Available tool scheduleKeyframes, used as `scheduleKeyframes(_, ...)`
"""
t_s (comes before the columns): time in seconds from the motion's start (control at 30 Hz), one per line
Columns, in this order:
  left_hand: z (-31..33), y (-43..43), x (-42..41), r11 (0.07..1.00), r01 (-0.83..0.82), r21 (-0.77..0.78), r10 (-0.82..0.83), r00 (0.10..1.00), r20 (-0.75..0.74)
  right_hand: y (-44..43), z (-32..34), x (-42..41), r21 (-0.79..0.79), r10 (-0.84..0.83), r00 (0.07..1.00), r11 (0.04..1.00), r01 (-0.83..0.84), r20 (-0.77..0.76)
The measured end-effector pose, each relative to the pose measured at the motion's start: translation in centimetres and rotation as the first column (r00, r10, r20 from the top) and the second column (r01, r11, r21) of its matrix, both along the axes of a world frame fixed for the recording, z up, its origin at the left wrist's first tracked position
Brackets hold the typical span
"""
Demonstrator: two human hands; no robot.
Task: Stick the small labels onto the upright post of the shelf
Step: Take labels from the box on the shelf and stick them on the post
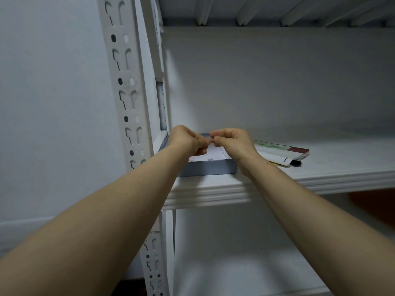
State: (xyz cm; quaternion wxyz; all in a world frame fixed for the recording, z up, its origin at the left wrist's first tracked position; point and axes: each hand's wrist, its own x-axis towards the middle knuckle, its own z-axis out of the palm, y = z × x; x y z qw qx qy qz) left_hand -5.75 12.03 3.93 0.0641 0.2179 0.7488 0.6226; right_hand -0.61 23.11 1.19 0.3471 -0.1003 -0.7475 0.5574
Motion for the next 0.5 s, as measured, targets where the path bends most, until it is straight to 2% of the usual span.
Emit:
scheduleKeyframes(0.07, -0.23, -0.08, -0.36, 1.0, -0.01, -0.006, 0.009, 1.0, -0.025, -0.04, 0.06, -0.16, -0.003, -0.004, 1.0, 1.0, 0.004, 0.003)
scheduleKeyframes(0.2, -0.69, 0.19, -0.9, 0.986, -0.103, -0.128, 0.066, 0.962, -0.264, -0.16, 0.08, -0.48, 0.006, -0.003, 1.0, 1.0, 0.002, 0.012)
scheduleKeyframes(0.3, -0.66, 0.42, -0.75, 0.968, -0.154, -0.197, 0.078, 0.934, -0.349, -0.08, 0.11, -0.6, 0.05, -0.015, 0.999, 0.999, 0.013, 0.032)
scheduleKeyframes(0.4, -0.62, 0.54, -0.86, 0.957, -0.136, -0.258, 0.042, 0.94, -0.34, 0.12, 0.13, -0.67, 0.06, -0.029, 0.998, 0.998, 0.026, 0.052)
scheduleKeyframes(0.5, -0.59, 0.55, -1.1, 0.957, -0.075, -0.28, 0.003, 0.968, -0.249, 0.26, 0.12, -0.68, 0.059, -0.027, 0.998, 0.998, 0.023, 0.064)
